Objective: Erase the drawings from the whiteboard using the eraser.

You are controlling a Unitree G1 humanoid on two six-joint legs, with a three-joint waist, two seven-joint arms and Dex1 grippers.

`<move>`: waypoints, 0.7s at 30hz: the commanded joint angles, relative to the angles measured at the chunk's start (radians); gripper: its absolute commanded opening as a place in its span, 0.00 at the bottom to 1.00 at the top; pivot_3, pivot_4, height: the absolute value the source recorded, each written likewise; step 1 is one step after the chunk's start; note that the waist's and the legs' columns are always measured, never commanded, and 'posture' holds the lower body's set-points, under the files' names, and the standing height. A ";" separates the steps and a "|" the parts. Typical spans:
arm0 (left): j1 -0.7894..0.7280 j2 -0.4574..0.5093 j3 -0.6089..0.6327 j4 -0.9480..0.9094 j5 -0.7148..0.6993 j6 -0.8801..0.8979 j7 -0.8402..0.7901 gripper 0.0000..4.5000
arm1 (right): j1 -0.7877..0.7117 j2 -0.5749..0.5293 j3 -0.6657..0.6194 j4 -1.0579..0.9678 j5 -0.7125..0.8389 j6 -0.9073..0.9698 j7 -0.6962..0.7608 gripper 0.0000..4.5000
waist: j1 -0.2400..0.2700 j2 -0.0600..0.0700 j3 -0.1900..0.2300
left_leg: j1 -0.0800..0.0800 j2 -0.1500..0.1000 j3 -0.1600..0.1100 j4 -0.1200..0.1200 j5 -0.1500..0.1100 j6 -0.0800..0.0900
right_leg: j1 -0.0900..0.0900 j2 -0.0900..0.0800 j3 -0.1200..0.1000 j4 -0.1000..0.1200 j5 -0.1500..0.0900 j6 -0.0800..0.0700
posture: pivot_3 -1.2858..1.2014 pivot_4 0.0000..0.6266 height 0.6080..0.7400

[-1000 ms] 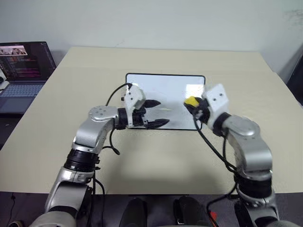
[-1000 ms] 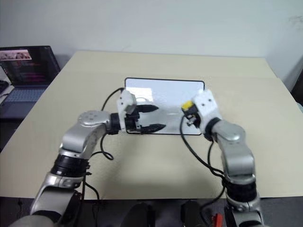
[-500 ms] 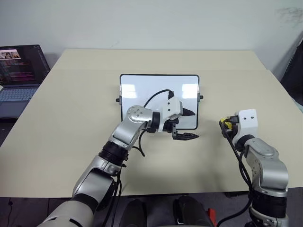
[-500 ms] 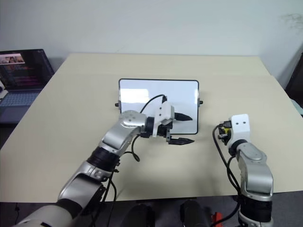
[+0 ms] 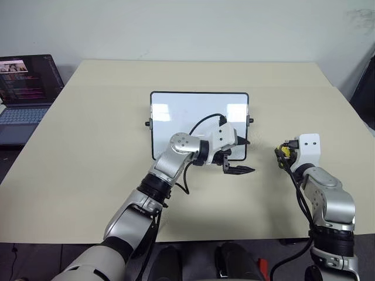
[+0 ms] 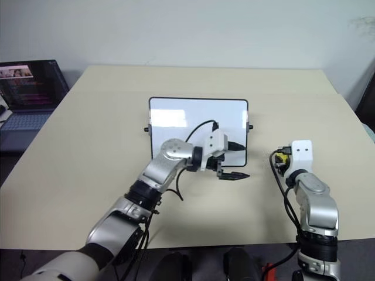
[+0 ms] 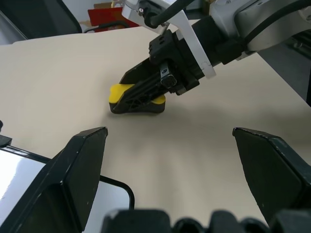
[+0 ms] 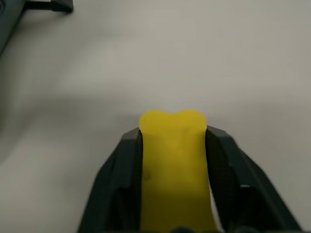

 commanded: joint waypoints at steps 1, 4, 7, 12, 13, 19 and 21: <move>-0.020 -0.013 0.012 -0.016 0.001 -0.015 0.012 1.00 | -0.004 -0.019 -0.005 -0.023 0.022 -0.024 -0.008 0.71 | 0.000 0.000 0.000 | 0.000 0.000 0.000 0.000 0.000 0.000 | 0.000 0.000 0.000 0.000 0.000 0.000 | 0.52 0.24 1.00; -0.014 -0.012 0.015 -0.026 0.001 -0.008 0.016 1.00 | 0.002 -0.025 -0.009 -0.033 0.036 -0.019 -0.014 0.95 | 0.000 0.000 0.000 | 0.000 0.000 0.000 0.000 0.000 0.000 | 0.000 0.000 0.000 0.000 0.000 0.000 | 0.52 0.24 1.00; 0.007 0.005 0.041 -0.063 -0.017 0.017 0.029 1.00 | 0.006 -0.023 -0.021 -0.077 0.056 -0.009 -0.018 1.00 | 0.000 0.000 0.000 | 0.000 0.000 0.000 0.000 0.000 0.000 | 0.000 0.000 0.000 0.000 0.000 0.000 | 0.52 0.24 1.00; 0.124 0.110 0.177 -0.270 -0.083 0.130 0.107 1.00 | 0.058 -0.006 -0.027 -0.276 0.092 -0.009 -0.037 1.00 | -0.004 0.001 0.000 | 0.000 0.002 -0.001 -0.001 0.000 0.000 | 0.000 0.001 0.000 0.000 0.000 0.000 | 0.52 0.24 1.00; 0.164 0.132 0.223 -0.327 -0.100 0.167 0.146 1.00 | 0.081 0.010 -0.017 -0.332 0.097 -0.015 -0.047 1.00 | -0.004 0.002 0.000 | 0.000 0.003 -0.001 -0.001 0.000 0.000 | 0.000 0.001 0.000 0.000 0.000 0.000 | 0.52 0.24 1.00; 0.455 0.159 0.451 -0.686 -0.169 0.354 0.424 1.00 | 0.280 0.109 0.099 -0.514 0.035 -0.224 -0.131 1.00 | 0.000 0.002 0.000 | 0.000 0.006 -0.002 -0.001 0.000 -0.001 | 0.000 -0.003 -0.001 0.000 -0.001 0.000 | 0.52 0.24 1.00; 0.535 0.148 0.490 -0.748 -0.156 0.349 0.500 1.00 | 0.342 0.112 0.138 -0.509 -0.003 -0.353 -0.135 1.00 | 0.007 0.002 0.000 | 0.001 0.004 -0.002 0.000 0.000 -0.001 | 0.001 -0.007 -0.001 0.000 -0.002 0.002 | 0.52 0.24 1.00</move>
